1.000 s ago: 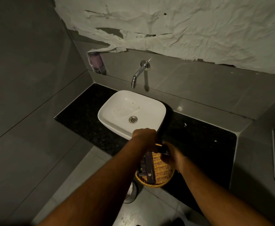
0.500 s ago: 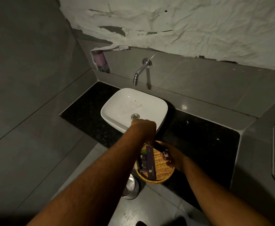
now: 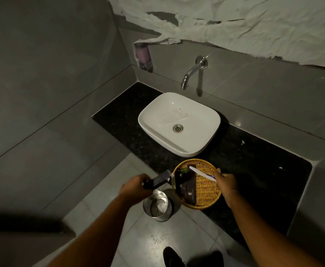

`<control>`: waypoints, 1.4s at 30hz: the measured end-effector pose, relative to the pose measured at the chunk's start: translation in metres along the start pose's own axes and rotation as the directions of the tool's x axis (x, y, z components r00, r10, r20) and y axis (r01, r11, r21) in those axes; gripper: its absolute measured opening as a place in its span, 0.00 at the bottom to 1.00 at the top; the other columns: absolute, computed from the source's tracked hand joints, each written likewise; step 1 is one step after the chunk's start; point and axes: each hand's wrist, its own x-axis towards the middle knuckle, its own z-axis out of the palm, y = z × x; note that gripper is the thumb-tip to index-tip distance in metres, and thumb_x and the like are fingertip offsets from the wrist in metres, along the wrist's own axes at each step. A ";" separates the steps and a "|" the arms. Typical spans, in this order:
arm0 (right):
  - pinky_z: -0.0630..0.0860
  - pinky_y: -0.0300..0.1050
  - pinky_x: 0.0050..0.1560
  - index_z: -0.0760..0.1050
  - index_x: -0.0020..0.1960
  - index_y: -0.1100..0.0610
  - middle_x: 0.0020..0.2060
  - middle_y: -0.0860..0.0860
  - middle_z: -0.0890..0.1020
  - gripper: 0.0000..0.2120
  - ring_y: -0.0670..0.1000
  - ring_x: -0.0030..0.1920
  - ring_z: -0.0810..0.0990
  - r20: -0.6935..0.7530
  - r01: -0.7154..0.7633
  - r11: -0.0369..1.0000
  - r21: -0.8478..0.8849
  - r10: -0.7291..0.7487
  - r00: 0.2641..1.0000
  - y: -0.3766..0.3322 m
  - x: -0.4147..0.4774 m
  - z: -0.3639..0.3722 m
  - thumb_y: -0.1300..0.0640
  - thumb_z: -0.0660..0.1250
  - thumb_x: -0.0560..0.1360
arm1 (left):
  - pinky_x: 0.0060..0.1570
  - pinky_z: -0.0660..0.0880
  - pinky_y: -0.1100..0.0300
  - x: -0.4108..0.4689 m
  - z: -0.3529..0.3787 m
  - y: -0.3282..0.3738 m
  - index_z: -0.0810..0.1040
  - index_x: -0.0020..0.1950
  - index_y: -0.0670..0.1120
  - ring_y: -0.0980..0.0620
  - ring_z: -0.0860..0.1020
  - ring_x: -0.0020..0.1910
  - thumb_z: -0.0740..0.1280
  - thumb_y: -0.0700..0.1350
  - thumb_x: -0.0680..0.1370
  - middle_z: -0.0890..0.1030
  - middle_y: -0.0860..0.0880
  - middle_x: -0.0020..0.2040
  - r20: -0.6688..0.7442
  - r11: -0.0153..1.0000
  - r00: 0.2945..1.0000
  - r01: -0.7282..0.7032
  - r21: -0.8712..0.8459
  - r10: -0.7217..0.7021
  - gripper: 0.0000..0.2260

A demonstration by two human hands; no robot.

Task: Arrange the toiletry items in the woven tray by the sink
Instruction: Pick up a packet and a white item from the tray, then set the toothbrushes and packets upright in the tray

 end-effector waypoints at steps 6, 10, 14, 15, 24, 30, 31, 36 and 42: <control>0.75 0.41 0.34 0.85 0.50 0.64 0.49 0.59 0.88 0.17 0.53 0.37 0.85 -0.042 0.041 0.998 -0.037 -0.043 0.998 0.010 -0.011 0.014 0.49 0.68 0.82 | 0.56 0.81 0.47 0.001 0.072 -0.090 0.80 0.57 0.48 0.41 0.84 0.57 0.81 0.35 0.70 0.86 0.43 0.57 -0.057 0.788 0.940 0.247 -0.563 -0.336 0.20; 0.77 0.44 0.36 0.85 0.44 0.64 0.39 0.62 0.86 0.18 0.54 0.36 0.83 -0.069 0.026 0.999 -0.024 -0.027 0.997 0.029 -0.019 0.015 0.50 0.70 0.80 | 0.58 0.82 0.41 0.043 0.086 -0.104 0.80 0.64 0.42 0.35 0.86 0.56 0.79 0.33 0.73 0.86 0.40 0.59 -0.051 0.665 0.914 0.253 -0.703 -0.402 0.21; 0.77 0.38 0.29 0.85 0.40 0.58 0.29 0.49 0.85 0.16 0.45 0.30 0.84 -0.089 -0.016 1.000 0.004 0.016 0.996 0.048 -0.029 0.021 0.49 0.70 0.80 | 0.41 0.81 0.46 0.088 0.091 -0.112 0.67 0.83 0.46 0.37 0.83 0.52 0.79 0.37 0.76 0.77 0.38 0.76 0.049 0.666 0.907 0.343 -0.663 -0.418 0.37; 0.73 0.34 0.23 0.84 0.37 0.57 0.24 0.46 0.82 0.17 0.41 0.24 0.81 -0.115 -0.023 1.000 0.015 0.024 0.993 0.052 -0.031 0.021 0.49 0.71 0.80 | 0.36 0.78 0.49 0.097 0.098 -0.117 0.62 0.86 0.48 0.38 0.80 0.49 0.78 0.38 0.78 0.76 0.36 0.77 0.079 0.662 0.896 0.380 -0.646 -0.438 0.40; 0.73 0.39 0.29 0.80 0.31 0.56 0.21 0.45 0.81 0.20 0.47 0.29 0.81 -0.131 0.001 0.999 -0.039 -0.006 0.991 0.030 -0.034 0.038 0.47 0.72 0.79 | 0.63 0.80 0.44 0.057 0.129 -0.133 0.78 0.73 0.43 0.34 0.82 0.64 0.65 0.36 0.82 0.82 0.36 0.70 -0.041 0.804 0.920 0.319 -0.501 -0.390 0.19; 0.76 0.40 0.35 0.83 0.36 0.58 0.34 0.49 0.85 0.22 0.47 0.35 0.84 0.049 0.156 0.860 -0.486 -0.151 0.987 0.005 -0.046 0.037 0.42 0.69 0.80 | 0.57 0.76 0.56 0.052 0.094 -0.048 0.81 0.65 0.47 0.42 0.85 0.58 0.63 0.43 0.86 0.86 0.45 0.60 -0.463 0.820 0.883 -0.202 -0.535 -0.085 0.10; 0.76 0.39 0.35 0.82 0.35 0.57 0.35 0.48 0.85 0.22 0.47 0.35 0.84 0.080 0.177 0.825 -0.537 -0.159 0.984 0.004 -0.047 0.037 0.42 0.69 0.80 | 0.58 0.77 0.57 0.052 0.088 -0.027 0.82 0.65 0.49 0.45 0.85 0.58 0.62 0.45 0.87 0.86 0.47 0.60 -0.504 0.812 0.862 -0.328 -0.483 0.048 0.11; 0.71 0.41 0.44 0.78 0.28 0.51 0.44 0.51 0.81 0.23 0.46 0.37 0.78 0.164 0.256 0.777 -0.575 -0.197 0.967 -0.005 -0.050 0.031 0.44 0.68 0.80 | 0.62 0.81 0.54 0.052 0.079 0.064 0.77 0.74 0.57 0.50 0.85 0.62 0.57 0.55 0.88 0.87 0.50 0.64 -0.148 0.683 0.726 -0.684 -0.256 0.672 0.18; 0.82 0.55 0.55 0.74 0.28 0.58 0.55 0.59 0.87 0.23 0.56 0.49 0.86 0.196 0.298 0.843 -0.448 -0.233 0.953 -0.013 -0.041 0.004 0.50 0.70 0.80 | 0.74 0.74 0.47 0.055 0.099 0.106 0.60 0.88 0.50 0.39 0.79 0.73 0.58 0.47 0.90 0.79 0.39 0.76 0.197 0.753 0.727 -0.625 -0.207 0.658 0.25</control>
